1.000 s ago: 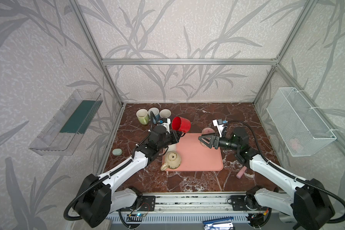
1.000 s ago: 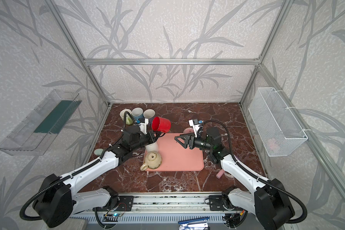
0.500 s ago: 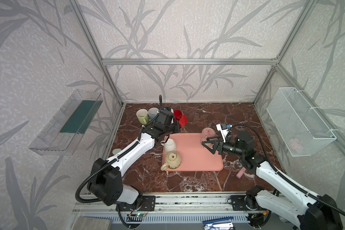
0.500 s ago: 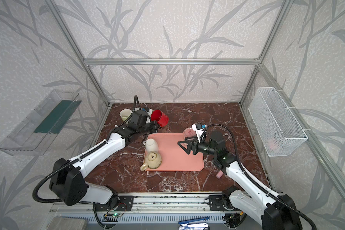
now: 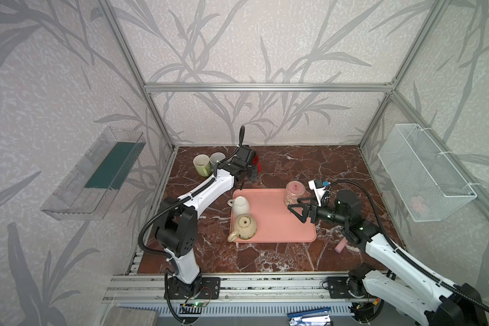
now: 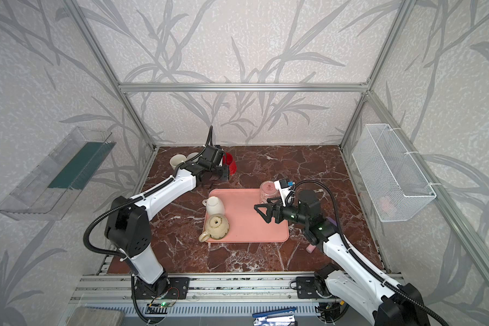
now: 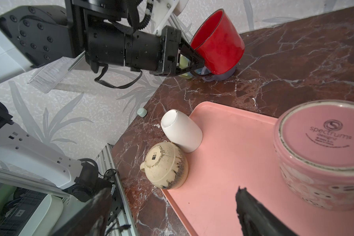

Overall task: Turn the mug right side up
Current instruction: Place the mug at the top-center of the table.

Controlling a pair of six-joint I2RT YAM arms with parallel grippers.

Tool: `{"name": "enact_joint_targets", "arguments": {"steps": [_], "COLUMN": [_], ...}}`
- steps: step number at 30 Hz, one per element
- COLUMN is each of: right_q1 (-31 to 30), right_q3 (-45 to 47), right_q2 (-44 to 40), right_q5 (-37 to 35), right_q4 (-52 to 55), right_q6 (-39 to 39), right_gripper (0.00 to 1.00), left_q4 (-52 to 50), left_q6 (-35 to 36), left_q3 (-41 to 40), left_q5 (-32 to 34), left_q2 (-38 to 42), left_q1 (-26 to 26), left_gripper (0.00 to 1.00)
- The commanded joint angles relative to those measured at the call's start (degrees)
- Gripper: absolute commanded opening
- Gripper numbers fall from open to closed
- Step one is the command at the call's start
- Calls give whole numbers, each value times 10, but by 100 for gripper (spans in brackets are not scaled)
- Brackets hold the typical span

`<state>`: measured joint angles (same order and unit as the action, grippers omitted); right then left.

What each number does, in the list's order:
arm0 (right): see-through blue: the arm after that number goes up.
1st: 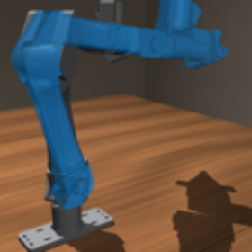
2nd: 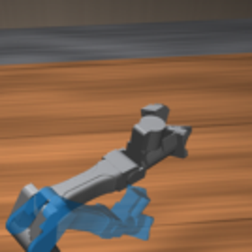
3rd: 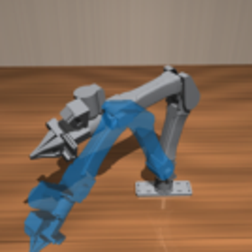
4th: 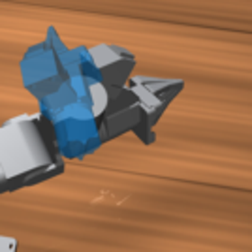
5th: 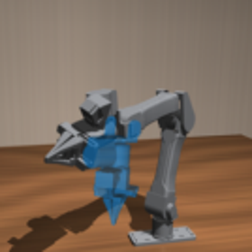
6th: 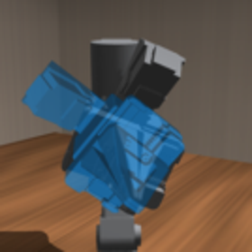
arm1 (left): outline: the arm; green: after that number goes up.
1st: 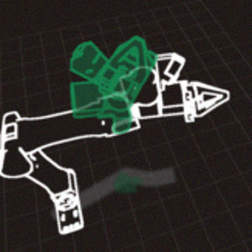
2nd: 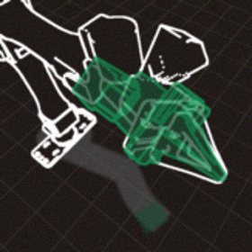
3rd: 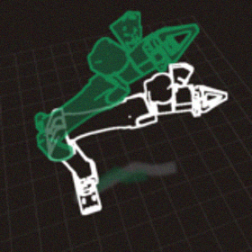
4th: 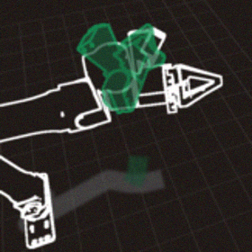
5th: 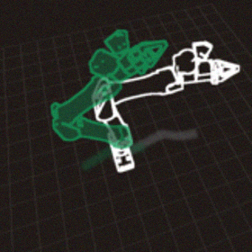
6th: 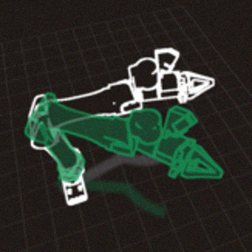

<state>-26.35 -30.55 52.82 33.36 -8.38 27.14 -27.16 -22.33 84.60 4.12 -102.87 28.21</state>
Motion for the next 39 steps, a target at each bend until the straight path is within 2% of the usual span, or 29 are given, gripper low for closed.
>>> {"name": "enact_joint_targets", "arguments": {"steps": [1,18,39], "right_q1": [-5,-6,-6], "right_q3": [4,7,6], "right_q2": [-11,-1,24], "right_q5": [-13,-22,-21], "right_q4": [8,6,0], "right_q6": [-9,-19,-19], "right_gripper": [95,95,95], "left_q4": [11,-20,-12], "left_q6": [22,21,-8], "left_q3": [51,219,218], "left_q5": [32,81,81], "left_q2": [-21,-196,-244], "left_q1": [-4,-11,-19], "left_gripper": [0,0,0]}}
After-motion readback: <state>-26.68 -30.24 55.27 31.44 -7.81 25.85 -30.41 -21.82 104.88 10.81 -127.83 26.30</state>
